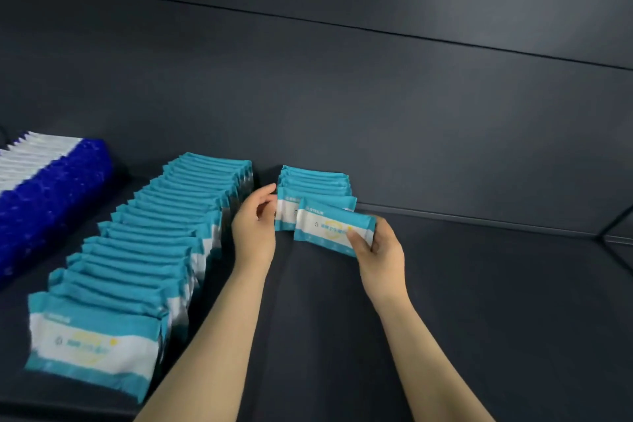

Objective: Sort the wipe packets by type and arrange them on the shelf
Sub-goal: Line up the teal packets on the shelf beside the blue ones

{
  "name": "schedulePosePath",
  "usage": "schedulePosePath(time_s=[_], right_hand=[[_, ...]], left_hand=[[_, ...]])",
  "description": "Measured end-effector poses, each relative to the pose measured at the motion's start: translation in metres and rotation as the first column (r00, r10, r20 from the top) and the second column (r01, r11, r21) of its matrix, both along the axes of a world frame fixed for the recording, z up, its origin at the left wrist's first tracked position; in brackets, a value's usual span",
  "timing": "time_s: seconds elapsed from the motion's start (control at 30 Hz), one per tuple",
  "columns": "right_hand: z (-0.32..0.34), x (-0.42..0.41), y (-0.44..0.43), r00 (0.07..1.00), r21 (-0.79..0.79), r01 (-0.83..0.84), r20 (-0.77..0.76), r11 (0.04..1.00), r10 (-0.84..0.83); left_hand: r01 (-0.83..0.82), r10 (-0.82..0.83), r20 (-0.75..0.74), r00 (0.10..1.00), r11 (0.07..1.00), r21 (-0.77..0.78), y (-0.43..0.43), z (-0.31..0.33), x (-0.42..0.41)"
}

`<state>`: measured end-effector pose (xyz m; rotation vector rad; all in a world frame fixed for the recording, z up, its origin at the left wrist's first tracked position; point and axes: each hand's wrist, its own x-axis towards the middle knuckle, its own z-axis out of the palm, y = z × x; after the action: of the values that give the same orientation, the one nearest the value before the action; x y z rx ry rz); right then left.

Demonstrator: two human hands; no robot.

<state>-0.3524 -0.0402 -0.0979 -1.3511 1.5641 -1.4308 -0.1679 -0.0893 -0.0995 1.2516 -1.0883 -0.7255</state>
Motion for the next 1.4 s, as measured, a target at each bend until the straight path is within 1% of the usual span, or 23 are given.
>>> schedulePosePath(time_s=[0.1,0.2,0.23,0.33,0.43,0.5,0.57,0.77,0.9,0.97,1.03,1.1,1.13,1.2,1.3,1.4], right_hand=[[-0.002,0.014,-0.016,0.997,0.007,0.031,-0.068,1.000,-0.030],[-0.005,0.025,-0.026,0.969,-0.020,0.107,-0.220,0.994,-0.109],[-0.004,0.028,-0.028,0.962,-0.033,0.133,-0.235,0.991,-0.137],[0.000,0.035,-0.027,0.964,-0.018,0.168,-0.206,0.986,-0.168],[0.000,0.037,-0.024,0.962,-0.047,0.166,-0.213,0.985,-0.173],[-0.001,0.037,-0.024,0.962,-0.067,0.160,-0.211,0.985,-0.171],[0.000,0.037,-0.024,0.967,-0.067,0.144,-0.203,0.987,-0.155],[0.003,0.036,-0.026,0.990,-0.033,0.102,-0.094,0.994,-0.105],[0.008,0.025,-0.008,0.984,0.004,0.119,0.135,0.993,-0.118],[0.015,0.014,0.014,0.961,-0.002,0.157,0.232,0.988,-0.153],[0.026,-0.002,0.042,0.939,-0.021,0.191,0.295,0.981,-0.176],[0.039,-0.022,0.073,0.926,-0.048,0.222,0.322,0.974,-0.195],[0.045,-0.033,0.089,0.921,-0.061,0.245,0.327,0.968,-0.213],[0.055,-0.056,0.124,0.904,-0.075,0.310,0.332,0.948,-0.270],[0.063,-0.089,0.186,0.866,-0.074,0.415,0.339,0.907,-0.368],[0.062,-0.117,0.259,0.810,-0.061,0.512,0.366,0.857,-0.458]], left_hand=[[0.000,0.000,-0.061,0.998,1.000,-0.011,-0.002,-0.002,0.001],[-0.030,0.029,-0.059,0.998,0.999,-0.018,0.000,0.002,-0.002],[-0.033,0.032,-0.071,0.997,0.999,-0.013,0.003,0.004,-0.003],[0.011,-0.010,-0.101,0.995,1.000,0.004,0.013,0.003,-0.003],[0.057,-0.057,-0.001,0.998,0.998,0.040,0.016,-0.003,-0.002],[0.057,-0.060,0.068,0.996,0.998,0.035,0.013,-0.006,-0.003],[0.048,-0.051,0.103,0.993,0.998,0.026,0.010,-0.006,-0.005],[-0.017,0.011,0.151,0.988,0.999,0.040,0.005,-0.009,-0.009],[-0.050,0.043,0.124,0.991,0.997,0.055,0.015,-0.001,-0.008],[-0.091,0.089,0.160,0.983,0.996,0.003,0.024,0.003,-0.008],[-0.082,0.094,0.174,0.980,0.994,-0.077,0.036,0.010,-0.015],[0.014,-0.002,0.115,0.993,0.994,-0.107,0.056,0.021,-0.031],[0.087,-0.079,0.079,0.994,0.992,-0.097,0.068,0.027,-0.042],[0.254,-0.253,0.011,0.967,0.966,-0.052,0.096,0.040,-0.067],[0.493,-0.491,-0.093,0.866,0.870,0.003,0.144,0.057,-0.108],[0.669,-0.660,-0.134,0.739,0.743,0.031,0.201,0.065,-0.147]])
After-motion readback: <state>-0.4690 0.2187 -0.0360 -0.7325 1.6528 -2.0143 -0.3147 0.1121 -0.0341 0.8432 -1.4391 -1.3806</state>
